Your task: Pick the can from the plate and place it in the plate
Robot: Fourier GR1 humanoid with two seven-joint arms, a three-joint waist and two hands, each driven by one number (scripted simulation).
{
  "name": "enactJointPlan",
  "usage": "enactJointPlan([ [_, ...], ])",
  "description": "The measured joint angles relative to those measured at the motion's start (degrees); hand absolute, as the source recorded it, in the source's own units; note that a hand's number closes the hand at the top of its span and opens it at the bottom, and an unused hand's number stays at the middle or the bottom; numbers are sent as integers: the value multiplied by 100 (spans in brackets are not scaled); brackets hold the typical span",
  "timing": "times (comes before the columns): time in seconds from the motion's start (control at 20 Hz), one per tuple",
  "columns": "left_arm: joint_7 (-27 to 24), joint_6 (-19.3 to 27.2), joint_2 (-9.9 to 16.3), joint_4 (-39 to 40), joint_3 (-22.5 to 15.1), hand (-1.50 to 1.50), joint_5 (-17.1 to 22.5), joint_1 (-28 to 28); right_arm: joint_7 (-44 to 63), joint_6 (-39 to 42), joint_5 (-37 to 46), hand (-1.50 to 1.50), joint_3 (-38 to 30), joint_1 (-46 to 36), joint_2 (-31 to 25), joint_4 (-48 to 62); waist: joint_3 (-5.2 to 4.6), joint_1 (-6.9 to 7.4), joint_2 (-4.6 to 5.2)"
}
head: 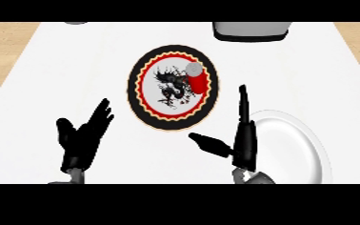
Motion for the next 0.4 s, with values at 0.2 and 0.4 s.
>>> enactJointPlan([
  [0.2,113,-20,-11,-33,37,0,-5,-51,236,5,432,-150,253,484,-75,-381,1,3,-2],
  [0.4,134,-11,-47,-237,-16,0,-81,117,312,47,711,-150,370,925,-142,-662,-8,7,4],
])
